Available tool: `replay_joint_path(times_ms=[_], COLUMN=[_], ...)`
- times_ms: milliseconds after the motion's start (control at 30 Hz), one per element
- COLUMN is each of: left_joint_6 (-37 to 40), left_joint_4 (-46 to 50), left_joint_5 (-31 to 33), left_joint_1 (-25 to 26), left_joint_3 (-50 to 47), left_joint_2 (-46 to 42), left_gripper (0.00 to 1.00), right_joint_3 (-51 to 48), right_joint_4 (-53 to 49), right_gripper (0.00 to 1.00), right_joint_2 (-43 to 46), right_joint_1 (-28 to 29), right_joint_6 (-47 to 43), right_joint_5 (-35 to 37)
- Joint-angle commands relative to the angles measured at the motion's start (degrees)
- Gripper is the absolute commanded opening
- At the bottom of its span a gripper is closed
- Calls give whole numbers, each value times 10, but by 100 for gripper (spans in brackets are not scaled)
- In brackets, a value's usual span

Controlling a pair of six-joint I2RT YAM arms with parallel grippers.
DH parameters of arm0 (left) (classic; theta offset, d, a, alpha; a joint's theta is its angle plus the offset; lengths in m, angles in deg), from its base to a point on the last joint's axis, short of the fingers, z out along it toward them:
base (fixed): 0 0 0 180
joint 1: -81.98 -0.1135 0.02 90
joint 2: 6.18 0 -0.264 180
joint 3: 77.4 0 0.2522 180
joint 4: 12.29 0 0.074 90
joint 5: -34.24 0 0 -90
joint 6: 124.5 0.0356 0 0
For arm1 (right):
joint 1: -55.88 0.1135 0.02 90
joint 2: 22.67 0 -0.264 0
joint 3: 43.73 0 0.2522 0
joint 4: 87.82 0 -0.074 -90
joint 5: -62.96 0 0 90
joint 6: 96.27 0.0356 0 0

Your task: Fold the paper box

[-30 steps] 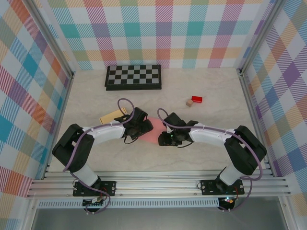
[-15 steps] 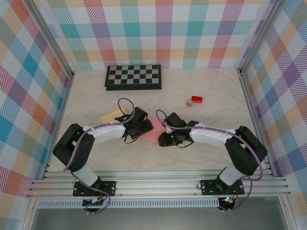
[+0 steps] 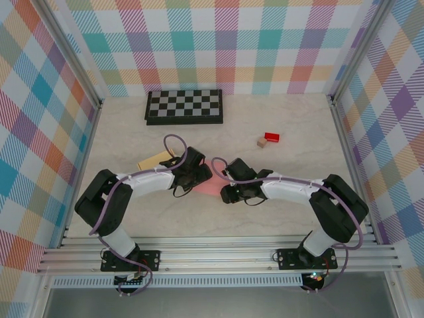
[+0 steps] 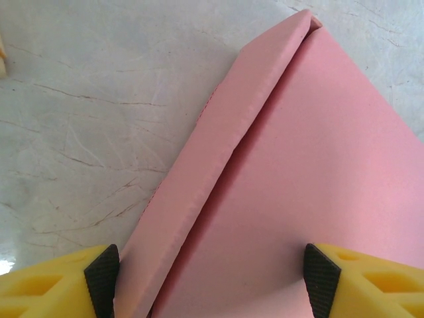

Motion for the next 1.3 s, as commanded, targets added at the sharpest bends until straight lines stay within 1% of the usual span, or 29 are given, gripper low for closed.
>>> replay_joint_path(times_ms=[0,300,433,467,500,633,733,767,933,1033,1167,1267], left_joint_6=[7,14,20,21,21,26,34,37,53,60,66,71], left_joint_4=[69,72,72,72,71,71,71,71,70,68,67,74], left_joint_5=[18,18,12,10,8,-1,-8,-12,-36,-49,-61,-62], left_joint_1=[-1,-5,-10,-11,-11,-11,-11,-11,-11,-11,-11,-11], left_joint_3=[-14,-14,-12,-11,-10,-7,-3,-1,7,10,13,18], left_joint_2=[36,42,51,53,55,64,73,77,98,109,122,130], left_gripper=[74,73,73,73,73,72,72,71,71,70,70,70], right_joint_3=[7,12,9,8,7,0,-4,-6,-5,6,-13,-15], right_joint_4=[-46,-63,-52,-46,-40,2,42,60,145,174,244,253], right_gripper=[38,37,35,34,31,28,22,21,21,23,25,27], right_joint_2=[-10,-11,-12,-13,-14,-20,-28,-32,-59,-93,-120,-125], right_joint_1=[0,0,-1,0,0,0,0,0,-4,-16,-34,-34], right_joint_6=[-12,-40,-45,-43,-41,-34,-31,-32,-48,-24,21,30], right_joint_5=[60,90,85,83,85,101,124,131,141,130,113,117])
